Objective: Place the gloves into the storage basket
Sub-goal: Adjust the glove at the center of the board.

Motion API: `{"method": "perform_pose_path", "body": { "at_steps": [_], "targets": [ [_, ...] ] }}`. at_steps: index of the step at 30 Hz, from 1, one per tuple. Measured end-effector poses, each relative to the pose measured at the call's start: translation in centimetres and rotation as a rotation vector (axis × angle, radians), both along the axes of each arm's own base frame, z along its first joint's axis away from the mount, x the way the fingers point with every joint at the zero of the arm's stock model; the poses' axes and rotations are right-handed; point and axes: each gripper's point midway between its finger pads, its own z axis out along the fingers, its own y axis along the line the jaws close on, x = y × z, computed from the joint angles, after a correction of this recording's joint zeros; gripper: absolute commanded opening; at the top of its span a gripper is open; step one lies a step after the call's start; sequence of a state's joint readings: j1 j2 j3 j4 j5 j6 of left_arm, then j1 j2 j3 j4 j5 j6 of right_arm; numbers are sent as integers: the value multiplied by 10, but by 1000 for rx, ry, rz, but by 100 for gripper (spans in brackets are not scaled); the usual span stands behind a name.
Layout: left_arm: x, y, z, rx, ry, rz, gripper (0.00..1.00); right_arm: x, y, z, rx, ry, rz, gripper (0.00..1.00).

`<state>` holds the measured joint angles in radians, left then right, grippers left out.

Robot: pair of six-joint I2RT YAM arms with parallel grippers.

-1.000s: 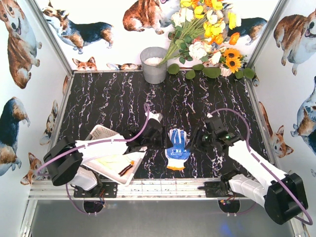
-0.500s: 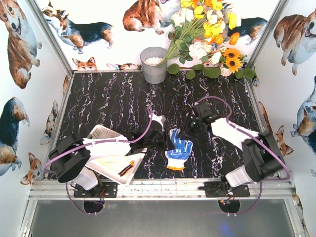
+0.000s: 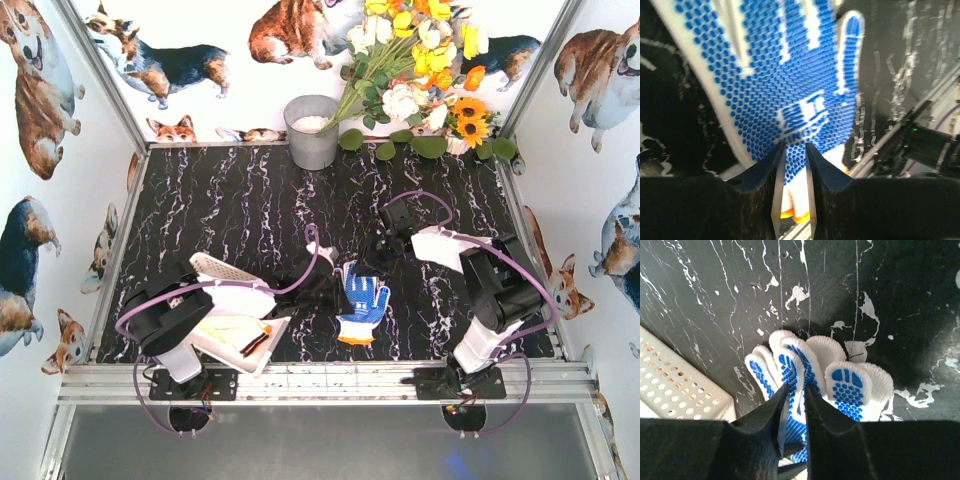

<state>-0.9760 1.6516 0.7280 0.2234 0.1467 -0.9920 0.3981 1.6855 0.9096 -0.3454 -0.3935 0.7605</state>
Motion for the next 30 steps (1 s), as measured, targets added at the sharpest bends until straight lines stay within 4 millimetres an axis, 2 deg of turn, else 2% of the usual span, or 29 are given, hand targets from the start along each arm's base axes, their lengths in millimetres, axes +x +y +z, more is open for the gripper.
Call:
{"method": "perform_pose_path", "body": {
  "at_steps": [3, 16, 26, 30],
  "targets": [
    [-6, 7, -19, 32, 33, 0, 16, 0, 2, -4, 4, 8, 4, 17],
    [-6, 5, -19, 20, 29, -4, 15, 7, 13, 1, 62, -1, 31, 0],
    [-6, 6, -19, 25, 30, -3, 15, 9, 16, -8, 62, 17, 38, 0],
    [-7, 8, -19, 30, 30, 0, 16, 12, 16, -5, 56, 6, 46, 7]
  ]
}}
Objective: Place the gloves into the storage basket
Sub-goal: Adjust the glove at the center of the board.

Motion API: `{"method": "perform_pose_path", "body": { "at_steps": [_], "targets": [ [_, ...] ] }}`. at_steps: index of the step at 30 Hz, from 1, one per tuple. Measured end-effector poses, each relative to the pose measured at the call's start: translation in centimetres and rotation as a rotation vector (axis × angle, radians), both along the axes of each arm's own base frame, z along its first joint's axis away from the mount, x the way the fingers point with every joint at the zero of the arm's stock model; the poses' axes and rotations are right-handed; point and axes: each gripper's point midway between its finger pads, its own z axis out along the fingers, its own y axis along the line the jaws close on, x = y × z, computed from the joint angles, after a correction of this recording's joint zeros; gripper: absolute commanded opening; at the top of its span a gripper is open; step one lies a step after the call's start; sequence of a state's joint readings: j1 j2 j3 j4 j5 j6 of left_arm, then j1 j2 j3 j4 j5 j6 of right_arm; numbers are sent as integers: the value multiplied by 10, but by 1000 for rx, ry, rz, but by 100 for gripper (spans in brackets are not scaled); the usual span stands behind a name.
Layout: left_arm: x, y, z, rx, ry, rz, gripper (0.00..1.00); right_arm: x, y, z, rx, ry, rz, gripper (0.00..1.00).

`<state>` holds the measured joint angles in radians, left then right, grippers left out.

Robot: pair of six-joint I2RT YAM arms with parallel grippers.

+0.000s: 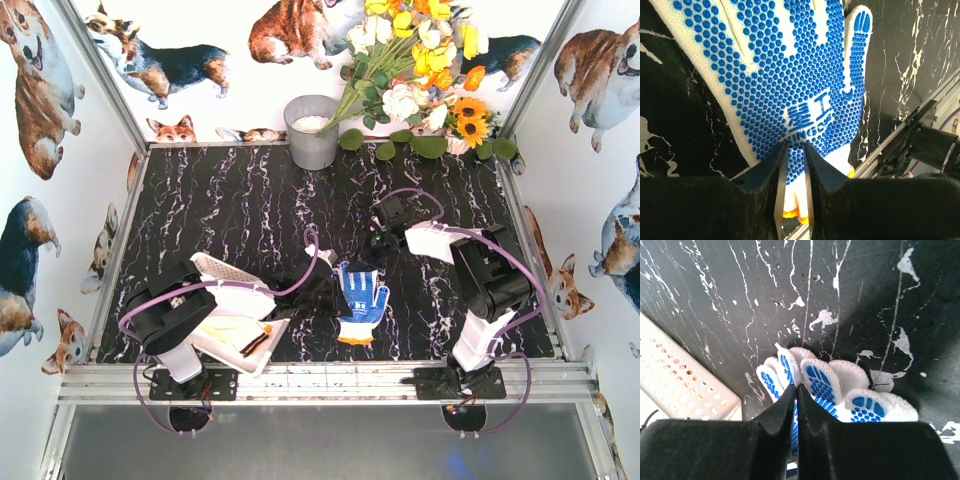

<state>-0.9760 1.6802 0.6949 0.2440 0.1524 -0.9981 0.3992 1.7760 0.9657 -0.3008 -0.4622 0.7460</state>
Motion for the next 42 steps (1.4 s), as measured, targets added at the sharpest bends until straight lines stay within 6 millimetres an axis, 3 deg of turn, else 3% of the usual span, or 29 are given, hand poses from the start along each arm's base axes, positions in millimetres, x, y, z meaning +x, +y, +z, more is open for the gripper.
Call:
{"method": "perform_pose_path", "body": {
  "at_steps": [7, 13, 19, 26, 34, 42],
  "targets": [
    [-2, 4, 4, 19, -7, -1, 31, 3, -8, 1, -54, -18, 0, 25],
    [-2, 11, 14, 58, -25, -5, 44, 4, -14, 25, -70, -84, 0, 34],
    [16, 4, 37, 56, -88, 21, 36, 11, -22, 51, -62, -164, -19, 31],
    [41, -4, 46, 54, -134, 62, 29, 12, -30, 37, -81, -122, -35, 28],
    [72, -10, 27, 87, -135, 92, 23, 9, -31, 18, -102, -75, -29, 27],
    [81, -12, 11, 106, -128, 82, 22, 8, -31, 6, -111, -48, -25, 23]
  ]
}}
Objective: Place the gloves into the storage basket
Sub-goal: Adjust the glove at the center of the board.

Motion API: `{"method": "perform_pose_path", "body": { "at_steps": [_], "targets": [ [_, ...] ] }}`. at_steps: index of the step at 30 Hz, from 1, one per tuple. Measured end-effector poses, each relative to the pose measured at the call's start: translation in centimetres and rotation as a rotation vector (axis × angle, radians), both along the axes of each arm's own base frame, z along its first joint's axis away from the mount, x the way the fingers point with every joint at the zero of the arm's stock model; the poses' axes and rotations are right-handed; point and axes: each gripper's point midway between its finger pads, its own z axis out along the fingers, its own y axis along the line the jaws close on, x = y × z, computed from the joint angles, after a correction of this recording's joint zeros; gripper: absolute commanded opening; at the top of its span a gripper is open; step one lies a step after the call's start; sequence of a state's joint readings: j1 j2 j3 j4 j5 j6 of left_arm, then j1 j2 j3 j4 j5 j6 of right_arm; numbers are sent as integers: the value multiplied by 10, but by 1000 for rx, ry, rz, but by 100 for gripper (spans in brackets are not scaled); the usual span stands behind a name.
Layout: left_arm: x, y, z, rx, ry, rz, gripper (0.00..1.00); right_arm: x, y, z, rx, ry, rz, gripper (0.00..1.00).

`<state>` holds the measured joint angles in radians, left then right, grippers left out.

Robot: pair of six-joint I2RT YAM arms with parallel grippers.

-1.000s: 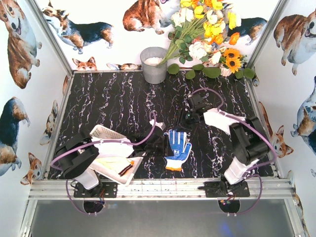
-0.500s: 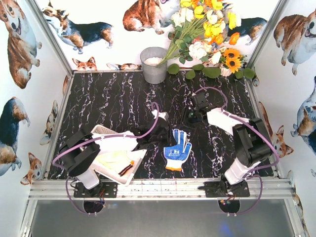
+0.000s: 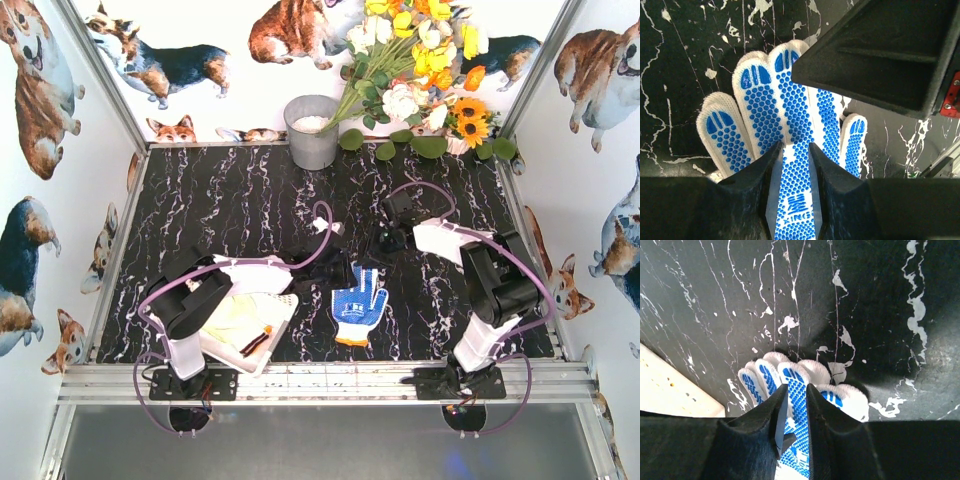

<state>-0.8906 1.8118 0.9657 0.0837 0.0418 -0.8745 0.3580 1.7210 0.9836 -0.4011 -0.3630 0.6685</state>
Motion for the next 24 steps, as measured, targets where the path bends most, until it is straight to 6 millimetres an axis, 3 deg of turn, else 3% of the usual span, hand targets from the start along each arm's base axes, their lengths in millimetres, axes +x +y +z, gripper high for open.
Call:
{"method": "perform_pose_path", "body": {
  "at_steps": [4, 10, 22, 24],
  "targets": [
    [-1, -1, -2, -4, 2, -6, 21, 1, 1, -6, 1, 9, 2, 18],
    [-4, -1, -3, -12, 5, -21, 21, 0, 4, -10, 22, 17, 1, 0],
    [-7, 1, -6, 8, 0, -51, 24, -5, -2, -10, 13, -2, -27, 0],
    [-7, 2, -6, 12, 1, -53, 27, -5, -4, -11, 10, -1, -37, 11]
  ]
}}
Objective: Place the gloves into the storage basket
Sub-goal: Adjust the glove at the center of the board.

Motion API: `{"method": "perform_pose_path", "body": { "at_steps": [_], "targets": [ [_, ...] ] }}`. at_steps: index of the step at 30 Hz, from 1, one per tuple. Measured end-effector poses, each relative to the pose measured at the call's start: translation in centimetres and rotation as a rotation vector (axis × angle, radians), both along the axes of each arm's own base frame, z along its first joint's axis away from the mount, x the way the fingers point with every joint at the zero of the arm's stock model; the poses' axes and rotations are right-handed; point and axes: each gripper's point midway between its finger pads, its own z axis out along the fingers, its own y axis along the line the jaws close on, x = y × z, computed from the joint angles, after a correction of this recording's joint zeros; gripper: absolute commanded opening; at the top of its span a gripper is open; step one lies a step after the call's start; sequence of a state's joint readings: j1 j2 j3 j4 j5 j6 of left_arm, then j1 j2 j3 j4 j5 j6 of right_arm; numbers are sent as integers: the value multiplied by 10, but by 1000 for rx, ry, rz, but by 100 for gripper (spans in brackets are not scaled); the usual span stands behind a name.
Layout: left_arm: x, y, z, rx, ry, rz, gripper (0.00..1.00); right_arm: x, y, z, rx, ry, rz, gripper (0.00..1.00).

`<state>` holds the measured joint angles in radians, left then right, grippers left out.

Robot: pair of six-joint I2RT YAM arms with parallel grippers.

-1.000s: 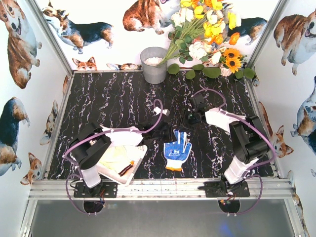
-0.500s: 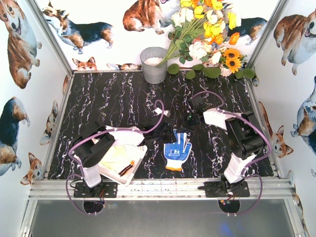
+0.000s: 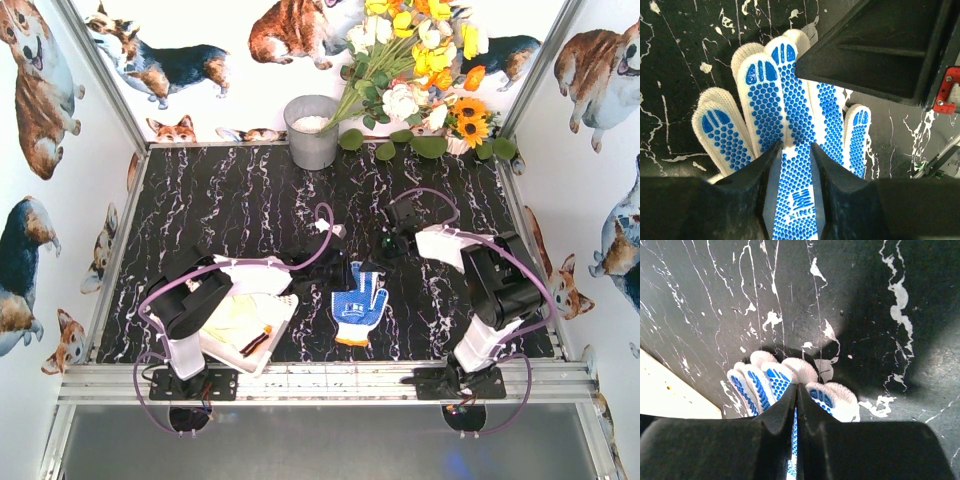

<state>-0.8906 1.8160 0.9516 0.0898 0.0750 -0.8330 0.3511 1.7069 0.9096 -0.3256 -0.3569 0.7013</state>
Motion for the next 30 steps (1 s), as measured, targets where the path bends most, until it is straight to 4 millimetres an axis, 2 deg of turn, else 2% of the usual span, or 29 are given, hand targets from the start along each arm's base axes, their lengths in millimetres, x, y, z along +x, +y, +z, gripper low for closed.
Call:
{"method": "perform_pose_path", "body": {
  "at_steps": [2, 5, 6, 10, 14, 17, 19, 21, 26, 30],
  "targets": [
    [-1, 0, 1, -3, 3, -4, 35, -1, 0, 1, 3, -2, -3, 27],
    [-2, -2, 7, -11, 5, -18, 48, 0, -1, 10, 16, -18, -5, 42],
    [-3, -3, 9, -11, 7, -25, 54, 0, 0, 15, 22, -29, -5, 44],
    [-2, -7, 32, -9, -9, -49, 71, -1, -4, 51, 53, -110, 10, 49],
    [-3, -4, 75, -38, -64, -35, 79, -16, -19, 88, 75, -211, 1, 51],
    [-9, 4, 106, -85, -88, 2, 83, -39, -32, 96, 79, -223, -17, 50],
    [-16, 13, 117, -113, -88, 30, 83, -55, -38, 95, 78, -203, -26, 51],
    [-25, 24, 118, -121, -70, 58, 84, -71, -40, 97, 90, -174, -27, 52],
    [-50, 41, 96, -55, 8, 78, 84, -100, -39, 108, 135, -156, -31, 54],
    [-74, 48, 85, -33, 58, 75, 84, -133, -38, 94, 144, -92, -25, 54]
  ]
}}
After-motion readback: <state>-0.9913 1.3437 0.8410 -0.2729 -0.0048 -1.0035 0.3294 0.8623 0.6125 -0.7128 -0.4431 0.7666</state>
